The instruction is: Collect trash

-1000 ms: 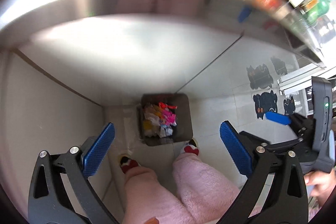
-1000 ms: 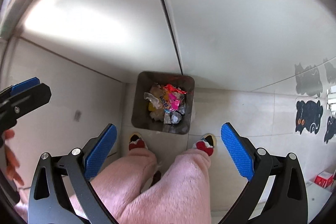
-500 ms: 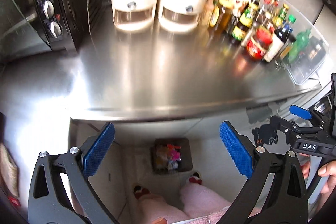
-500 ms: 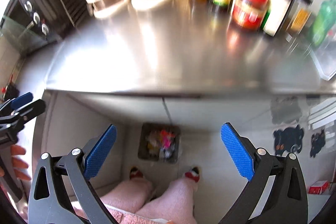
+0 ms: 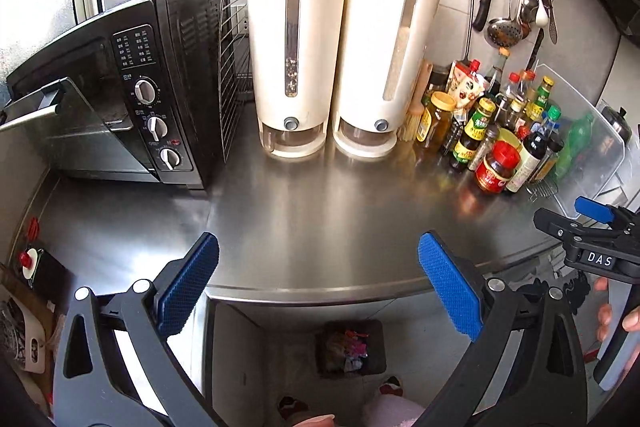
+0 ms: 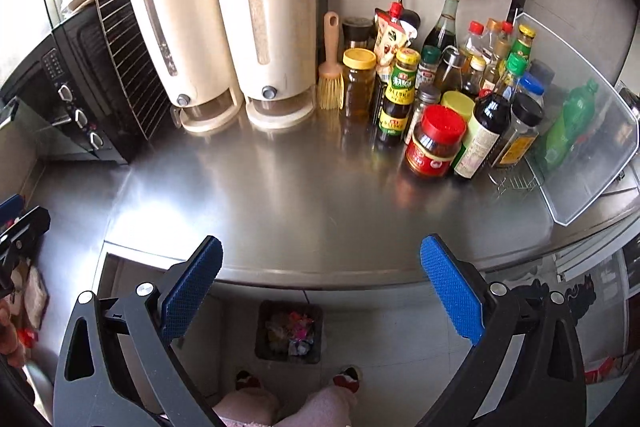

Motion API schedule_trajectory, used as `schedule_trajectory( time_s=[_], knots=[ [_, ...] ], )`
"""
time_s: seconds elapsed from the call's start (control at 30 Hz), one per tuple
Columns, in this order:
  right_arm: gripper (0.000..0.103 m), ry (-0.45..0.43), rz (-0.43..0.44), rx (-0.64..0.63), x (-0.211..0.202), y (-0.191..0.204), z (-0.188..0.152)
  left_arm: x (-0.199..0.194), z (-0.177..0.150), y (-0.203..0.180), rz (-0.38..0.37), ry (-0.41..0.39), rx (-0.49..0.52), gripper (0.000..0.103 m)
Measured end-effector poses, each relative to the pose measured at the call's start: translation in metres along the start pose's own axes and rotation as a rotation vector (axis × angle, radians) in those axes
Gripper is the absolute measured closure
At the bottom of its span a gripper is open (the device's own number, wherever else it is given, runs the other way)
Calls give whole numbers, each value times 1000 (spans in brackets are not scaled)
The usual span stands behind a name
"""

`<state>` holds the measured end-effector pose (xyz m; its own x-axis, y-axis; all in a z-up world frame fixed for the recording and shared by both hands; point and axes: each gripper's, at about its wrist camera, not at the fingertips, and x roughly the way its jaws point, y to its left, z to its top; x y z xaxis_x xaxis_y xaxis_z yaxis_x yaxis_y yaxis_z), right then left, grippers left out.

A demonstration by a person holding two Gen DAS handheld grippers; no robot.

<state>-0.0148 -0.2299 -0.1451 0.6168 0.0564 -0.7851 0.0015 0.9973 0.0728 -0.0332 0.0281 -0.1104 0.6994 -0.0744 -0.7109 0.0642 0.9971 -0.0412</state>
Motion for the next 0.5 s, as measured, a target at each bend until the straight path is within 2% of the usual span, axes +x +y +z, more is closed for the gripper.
schedule_trajectory(
  time_s=[0.5],
  knots=[
    [3, -148, -18, -4, -41, 7, 51, -17, 40, 2, -5, -84, -21, 8]
  ],
)
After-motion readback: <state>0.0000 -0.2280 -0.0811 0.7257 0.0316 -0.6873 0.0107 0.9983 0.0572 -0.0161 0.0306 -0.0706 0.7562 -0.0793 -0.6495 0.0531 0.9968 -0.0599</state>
